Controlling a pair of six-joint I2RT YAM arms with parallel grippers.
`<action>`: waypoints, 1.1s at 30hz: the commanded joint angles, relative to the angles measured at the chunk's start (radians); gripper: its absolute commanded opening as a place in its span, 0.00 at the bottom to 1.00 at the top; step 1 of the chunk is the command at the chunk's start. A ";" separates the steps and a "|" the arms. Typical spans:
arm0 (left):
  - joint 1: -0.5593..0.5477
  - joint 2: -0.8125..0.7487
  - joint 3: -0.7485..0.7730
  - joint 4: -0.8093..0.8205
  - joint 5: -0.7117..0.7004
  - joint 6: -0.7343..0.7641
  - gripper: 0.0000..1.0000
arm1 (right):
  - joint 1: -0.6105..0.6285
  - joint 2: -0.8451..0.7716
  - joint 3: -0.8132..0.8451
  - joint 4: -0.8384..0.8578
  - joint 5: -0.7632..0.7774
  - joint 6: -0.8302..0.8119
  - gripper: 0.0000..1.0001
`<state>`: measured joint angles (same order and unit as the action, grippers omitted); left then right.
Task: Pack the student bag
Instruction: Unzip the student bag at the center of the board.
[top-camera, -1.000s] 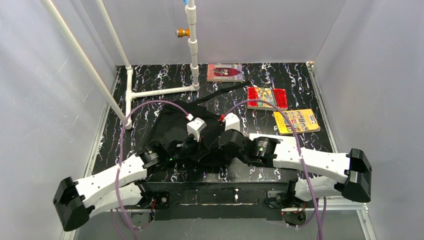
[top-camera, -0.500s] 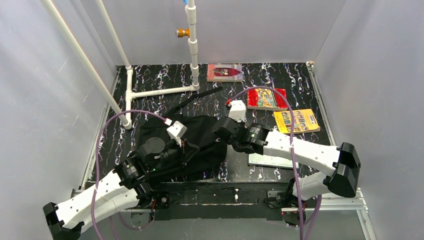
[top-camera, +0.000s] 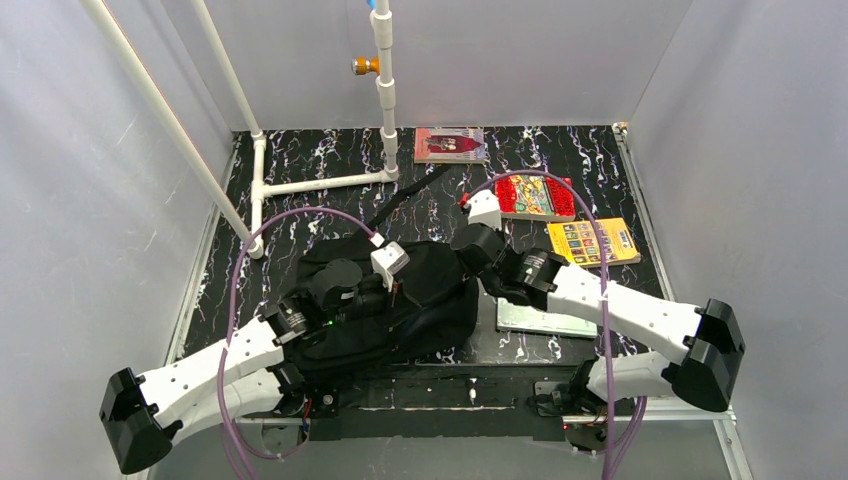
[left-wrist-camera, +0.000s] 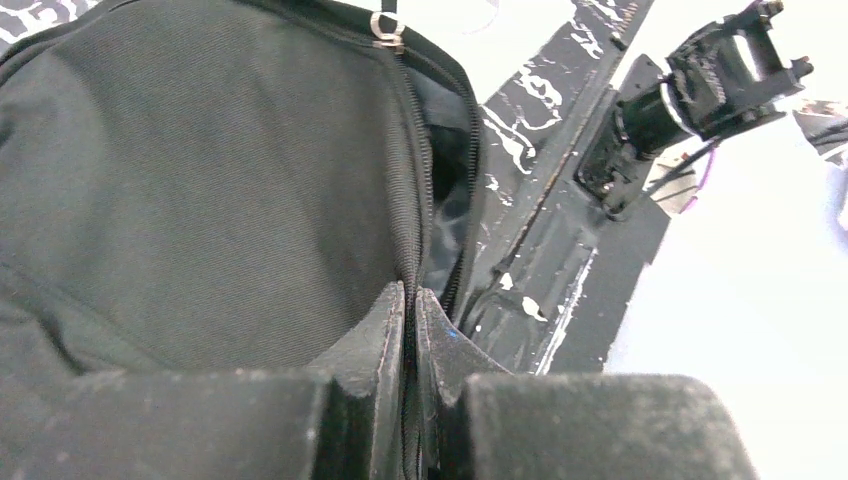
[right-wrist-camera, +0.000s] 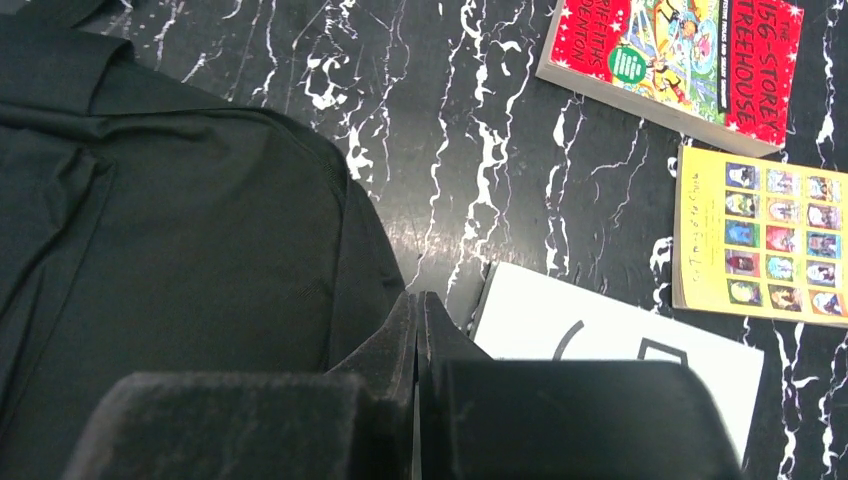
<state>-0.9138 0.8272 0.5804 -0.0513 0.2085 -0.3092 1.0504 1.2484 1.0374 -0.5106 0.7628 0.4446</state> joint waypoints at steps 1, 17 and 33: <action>-0.016 -0.014 0.039 0.034 0.123 0.040 0.00 | -0.088 0.068 0.002 0.169 -0.003 -0.104 0.01; -0.027 0.063 0.074 0.095 0.182 0.031 0.00 | -0.273 0.151 0.113 0.390 -0.389 -0.177 0.01; -0.059 0.158 0.200 -0.110 -0.337 -0.040 0.00 | -0.313 0.043 0.010 0.449 -0.409 -0.041 0.01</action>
<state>-0.9665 0.9241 0.7361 -0.0692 0.1169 -0.2718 0.7403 1.4712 1.1210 -0.1230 0.3439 0.3534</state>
